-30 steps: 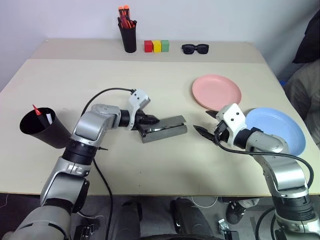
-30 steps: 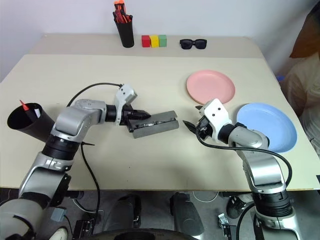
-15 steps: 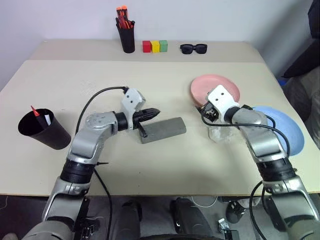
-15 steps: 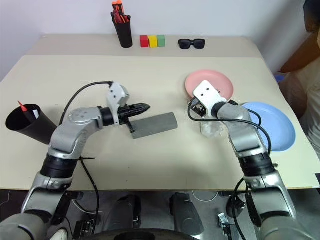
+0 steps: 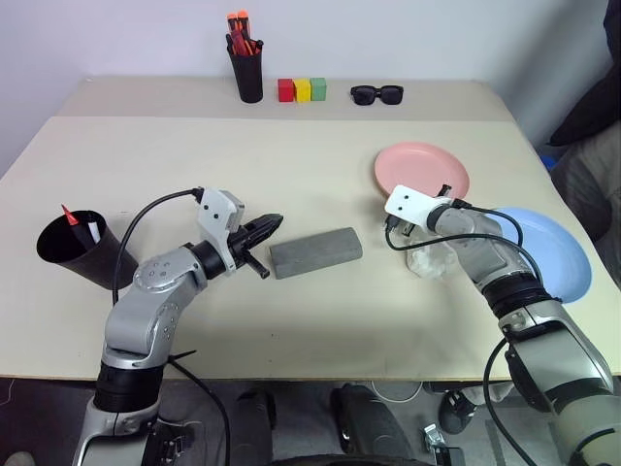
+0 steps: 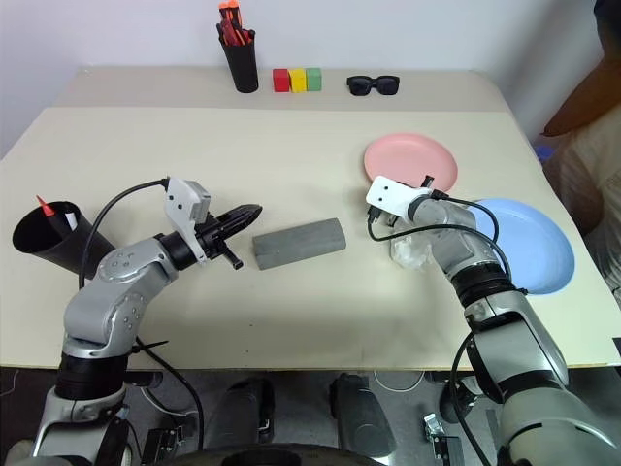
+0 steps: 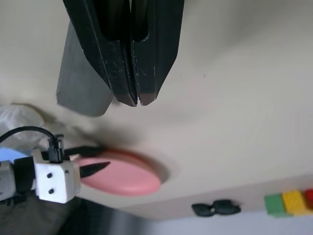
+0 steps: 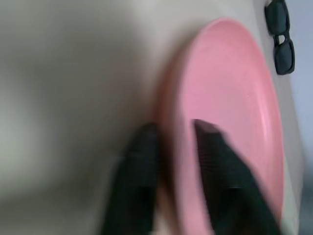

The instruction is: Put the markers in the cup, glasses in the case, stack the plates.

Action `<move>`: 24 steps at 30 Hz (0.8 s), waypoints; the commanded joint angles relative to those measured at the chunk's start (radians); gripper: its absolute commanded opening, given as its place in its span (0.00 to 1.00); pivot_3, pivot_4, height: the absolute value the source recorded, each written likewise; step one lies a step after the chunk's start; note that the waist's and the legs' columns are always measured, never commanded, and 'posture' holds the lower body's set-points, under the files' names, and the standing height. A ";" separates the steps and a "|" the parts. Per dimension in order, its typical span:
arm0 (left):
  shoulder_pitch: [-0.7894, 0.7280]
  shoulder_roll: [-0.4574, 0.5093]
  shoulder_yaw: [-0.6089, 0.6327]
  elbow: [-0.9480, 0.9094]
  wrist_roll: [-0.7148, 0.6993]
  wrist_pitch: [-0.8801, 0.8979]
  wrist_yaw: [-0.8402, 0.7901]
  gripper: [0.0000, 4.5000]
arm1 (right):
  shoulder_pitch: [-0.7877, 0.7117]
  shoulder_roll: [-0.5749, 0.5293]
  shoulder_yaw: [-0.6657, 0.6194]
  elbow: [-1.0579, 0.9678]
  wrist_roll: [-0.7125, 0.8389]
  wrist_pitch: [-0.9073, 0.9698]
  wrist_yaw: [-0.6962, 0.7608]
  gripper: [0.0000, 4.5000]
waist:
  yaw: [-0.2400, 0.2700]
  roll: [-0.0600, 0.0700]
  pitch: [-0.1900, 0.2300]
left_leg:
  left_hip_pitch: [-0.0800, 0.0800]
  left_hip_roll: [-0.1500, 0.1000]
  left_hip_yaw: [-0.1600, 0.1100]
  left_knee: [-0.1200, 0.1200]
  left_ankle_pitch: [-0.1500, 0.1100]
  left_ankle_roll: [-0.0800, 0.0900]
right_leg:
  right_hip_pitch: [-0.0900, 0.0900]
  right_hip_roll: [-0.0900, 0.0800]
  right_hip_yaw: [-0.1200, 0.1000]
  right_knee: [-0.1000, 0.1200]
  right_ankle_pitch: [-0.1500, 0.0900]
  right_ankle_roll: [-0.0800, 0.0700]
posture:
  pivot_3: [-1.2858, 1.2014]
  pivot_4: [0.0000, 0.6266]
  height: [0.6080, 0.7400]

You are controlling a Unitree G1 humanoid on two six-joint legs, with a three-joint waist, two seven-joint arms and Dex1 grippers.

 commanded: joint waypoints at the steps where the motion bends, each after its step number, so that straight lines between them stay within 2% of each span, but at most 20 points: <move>1: 0.001 -0.015 0.018 -0.055 -0.038 -0.003 0.025 0.00 | -0.019 0.004 -0.009 -0.026 -0.018 -0.039 -0.023 0.01 | 0.000 0.000 0.000 | 0.000 0.000 0.000 0.000 0.000 0.000 | 0.000 0.000 0.000 0.000 0.000 0.000 | 0.52 0.24 1.00; 5: 0.000 -0.021 0.003 -0.061 -0.047 -0.006 0.040 0.00 | 0.006 -0.025 -0.017 -0.086 -0.069 -0.088 -0.098 0.01 | 0.001 0.000 0.000 | 0.000 0.000 0.000 0.000 0.000 0.000 | 0.000 0.000 0.000 0.000 0.000 0.000 | 0.52 0.24 1.00; 8: -0.009 -0.028 -0.010 -0.046 -0.051 -0.011 0.043 0.00 | 0.056 -0.098 -0.053 -0.210 -0.127 -0.112 -0.170 0.01 | 0.003 0.000 0.000 | 0.000 0.000 0.000 0.000 0.000 0.000 | 0.000 0.000 0.000 0.000 0.000 0.000 | 0.52 0.24 1.00; 10: -0.021 -0.030 -0.020 -0.029 -0.047 -0.019 0.036 0.00 | 0.119 -0.162 -0.093 -0.328 -0.139 -0.108 -0.163 0.01 | 0.007 0.000 0.000 | 0.000 0.000 0.000 0.000 0.000 0.000 | 0.000 -0.001 0.000 0.000 0.000 0.000 | 0.52 0.24 1.00; 13: -0.051 -0.035 -0.034 0.015 -0.039 -0.042 0.021 0.00 | 0.263 -0.256 -0.214 -0.528 -0.092 -0.053 -0.101 0.01 | 0.014 0.000 0.000 | 0.000 0.000 0.000 0.000 0.000 0.000 | 0.001 0.000 0.000 -0.001 0.000 0.000 | 0.52 0.24 1.00; 17: -0.125 -0.069 -0.059 0.124 -0.045 -0.081 -0.022 0.00 | 0.546 -0.336 -0.447 -0.789 0.026 0.070 0.045 0.01 | 0.030 0.001 0.000 | 0.001 0.000 0.000 0.000 0.000 0.000 | 0.002 0.000 0.000 -0.002 0.000 0.000 | 0.52 0.24 1.00; 21: -0.179 -0.093 -0.092 0.205 -0.031 -0.124 -0.064 0.00 | 0.736 -0.283 -0.640 -0.975 0.170 0.261 0.154 0.01 | 0.025 0.001 0.000 | 0.001 -0.001 0.000 0.001 0.000 0.000 | 0.003 0.000 0.001 -0.002 0.000 0.000 | 0.52 0.24 1.00; 24: -0.201 -0.107 -0.108 0.244 -0.026 -0.145 -0.081 0.00 | 0.830 -0.261 -0.690 -1.044 0.214 0.326 0.199 0.01 | 0.023 0.001 -0.001 | 0.002 0.000 0.000 0.001 0.000 0.000 | 0.004 0.001 0.001 -0.002 0.000 0.001 | 0.52 0.24 1.00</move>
